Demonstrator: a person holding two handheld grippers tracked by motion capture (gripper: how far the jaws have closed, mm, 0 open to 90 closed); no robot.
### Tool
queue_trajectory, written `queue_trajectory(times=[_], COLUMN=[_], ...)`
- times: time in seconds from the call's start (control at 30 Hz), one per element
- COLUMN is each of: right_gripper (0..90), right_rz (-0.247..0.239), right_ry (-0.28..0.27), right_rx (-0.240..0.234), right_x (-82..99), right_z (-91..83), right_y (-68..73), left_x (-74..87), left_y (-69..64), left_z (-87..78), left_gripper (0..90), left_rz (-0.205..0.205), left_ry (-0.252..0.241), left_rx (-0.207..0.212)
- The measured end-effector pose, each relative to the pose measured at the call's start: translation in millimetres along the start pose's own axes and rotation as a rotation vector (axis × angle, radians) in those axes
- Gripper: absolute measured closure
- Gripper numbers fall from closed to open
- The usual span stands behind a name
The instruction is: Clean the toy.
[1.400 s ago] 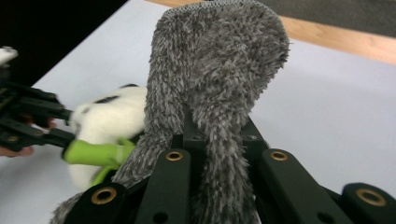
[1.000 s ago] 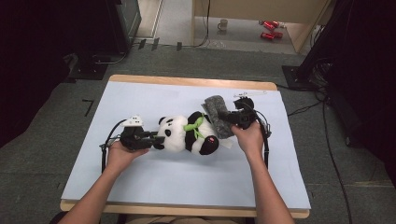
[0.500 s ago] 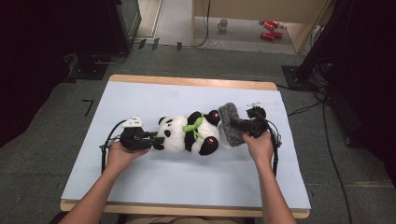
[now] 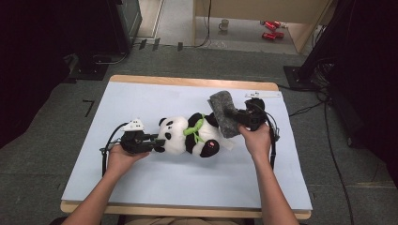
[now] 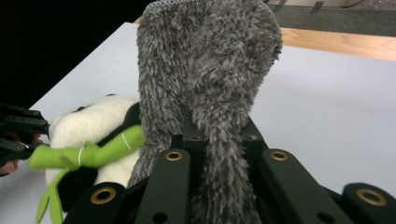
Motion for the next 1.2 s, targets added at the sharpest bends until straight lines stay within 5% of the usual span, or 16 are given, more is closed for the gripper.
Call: queue_trajectory(times=[0.13, 0.57, 0.67, 0.77, 0.9, 0.97, 1.07, 1.2], right_gripper=[79.2, 79.6, 79.7, 79.9, 79.9, 79.8, 79.8, 79.7], right_rz=[-0.005, 0.033, 0.050, 0.000, 0.000, 0.013, -0.007, 0.020], right_ry=[0.021, 0.047, 0.104, 0.102, 0.127, 0.193, 0.227, 0.182], right_rx=[0.007, 0.104, 0.113, 0.133, 0.144, 0.163, 0.198, 0.190], right_x=[5.3, 24.8, 39.1, 42.2, 46.2, 57.4, 61.7, 54.4], right_z=[20.1, 26.7, 36.9, 39.5, 40.6, 44.5, 42.0, 25.6], right_y=[1.8, -26.4, -31.7, -25.4, -27.9, -37.1, -43.6, -47.6], left_x=[-0.5, -1.1, -0.6, -0.5, -1.4, -2.7, -3.0, -4.3], left_y=[0.0, 0.9, 2.4, 3.9, 4.7, 6.1, 7.0, 10.1], left_z=[0.9, 1.1, 1.2, 1.5, 2.1, 2.4, 2.6, 4.0], left_gripper=[68.2, 68.4, 68.4, 68.3, 68.3, 68.3, 68.1, 68.0], left_rz=[-0.018, -0.024, -0.022, -0.024, -0.031, -0.033, -0.037, -0.054], left_ry=[-0.004, 0.000, 0.003, 0.005, 0.002, 0.002, 0.002, -0.005], left_rx=[-0.013, -0.013, -0.011, -0.010, -0.007, -0.004, -0.002, 0.000])
Point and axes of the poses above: each handheld gripper's, and its own axes: z roughly forward along the jaws, x roughly out of its underside, y roughly to its left, the point moved 8 cm from there along z, roughly forward along the jaws, and after that the axes turned 14 degrees about z, right-handed, at the moved point
